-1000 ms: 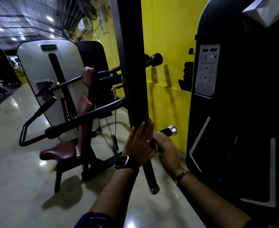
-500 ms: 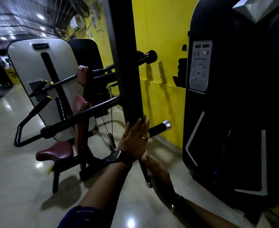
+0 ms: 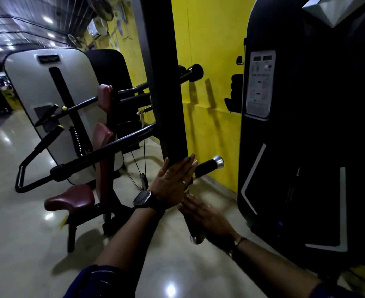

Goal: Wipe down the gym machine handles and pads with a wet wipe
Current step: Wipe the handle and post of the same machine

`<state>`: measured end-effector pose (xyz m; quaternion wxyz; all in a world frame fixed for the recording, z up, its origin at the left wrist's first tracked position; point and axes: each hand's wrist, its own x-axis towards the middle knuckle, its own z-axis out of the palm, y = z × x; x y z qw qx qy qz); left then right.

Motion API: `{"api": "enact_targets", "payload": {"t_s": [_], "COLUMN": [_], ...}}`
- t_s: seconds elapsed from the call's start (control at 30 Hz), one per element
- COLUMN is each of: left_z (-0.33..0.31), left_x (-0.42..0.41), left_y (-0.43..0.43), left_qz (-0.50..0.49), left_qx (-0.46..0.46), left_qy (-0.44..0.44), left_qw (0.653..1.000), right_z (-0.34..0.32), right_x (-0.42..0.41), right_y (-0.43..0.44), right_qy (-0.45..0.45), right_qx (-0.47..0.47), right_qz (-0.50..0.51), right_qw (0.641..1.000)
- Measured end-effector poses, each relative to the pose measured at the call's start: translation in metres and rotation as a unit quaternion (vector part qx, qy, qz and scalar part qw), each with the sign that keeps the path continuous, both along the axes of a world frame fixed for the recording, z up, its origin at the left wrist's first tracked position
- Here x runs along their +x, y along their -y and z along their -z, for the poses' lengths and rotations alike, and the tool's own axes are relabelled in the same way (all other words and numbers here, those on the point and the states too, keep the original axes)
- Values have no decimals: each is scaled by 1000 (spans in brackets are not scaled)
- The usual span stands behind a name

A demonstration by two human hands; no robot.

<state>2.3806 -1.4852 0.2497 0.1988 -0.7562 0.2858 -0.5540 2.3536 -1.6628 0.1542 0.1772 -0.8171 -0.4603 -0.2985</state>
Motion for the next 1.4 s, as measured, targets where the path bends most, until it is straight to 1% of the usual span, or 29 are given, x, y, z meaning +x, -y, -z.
{"api": "enact_targets", "payload": {"t_s": [0.1,0.13,0.2,0.23,0.27,0.3,0.33,0.37,0.4,0.43,0.47,0.5,0.53,0.57,0.63,0.7,0.77,0.8,0.83,0.87,0.93,1.0,1.03,1.07,1.1,1.17,1.23,1.33,1.4], "left_z": [2,4,7,8,9,9,9,9,9,9,9,9,8,9,10,11,10,11,12,12,12,13,13,13,13,14,16,16,16], "left_x": [1,2,3,2,2,2,2,2,1,2,3,4,4,5,5,4,4,4,5,5,5,6,6,7,8,8,8,8,8], "left_y": [-3,-4,-6,-6,-6,-6,-6,-6,-5,-5,-4,-4,-4,-4,-4,-5,-4,-5,-5,-4,-4,-3,-3,-3,-2,-2,-3,-5,-4], "left_qz": [-4,-13,-31,-32,-33,-34,-39,-44,-48,-47,-47,-46,-45,-46,-49,-50,-46,-42,-42,-42,-45,-51,-52,-51,-52,-57,-59,-62,-65], "left_qx": [13,11,10,7,3,1,1,4,7,9,11,12,14,16,12,5,0,-2,-1,-1,-4,-5,-2,0,2,3,-6,-9,-4], "left_qy": [10,11,-3,-6,-7,-11,-14,-16,-20,-21,-16,-9,-3,0,-9,-18,-14,-10,-5,-4,-3,0,4,5,6,4,4,3,5], "left_qw": [1000,1000,999,999,999,999,999,999,999,999,999,999,999,999,999,999,999,999,999,999,999,999,999,999,999,998,998,998,998], "right_z": [21,35,53,54,54,55,54,50,37,19,4,-7,-7,-2,9,41,58,62,68,64,57,30,13,-3,-15,-16,10,63,81], "right_x": [9,7,1,-3,-7,-7,-5,0,4,11,15,16,20,19,13,3,-14,-15,-12,-13,-5,9,16,19,21,24,13,-10,-22], "right_y": [-4,-3,3,5,8,10,6,1,-5,-10,-10,-10,-12,-14,-12,-13,-8,-3,3,10,16,18,18,18,17,16,17,26,31], "right_qy": [81,92,91,96,131,176,272,288,298,302,321,263,256,241,268,285,266,285,316,315,308,252,195,150,115,80,-11,-78,-134], "right_qx": [-123,-184,-266,-292,-305,-321,-331,-308,-280,-236,-201,-222,-239,-249,-240,-309,-433,-456,-449,-433,-337,-185,-109,-64,-23,4,14,52,97], "right_qz": [58,50,-31,-50,-49,-36,-16,-9,16,73,134,117,71,54,59,30,6,19,5,-5,-30,-11,-11,-19,-25,-29,-12,11,-4], "right_qw": [987,977,959,950,942,930,903,907,912,921,916,932,934,936,931,907,861,843,836,845,889,950,975,986,993,996,1000,996,986]}}
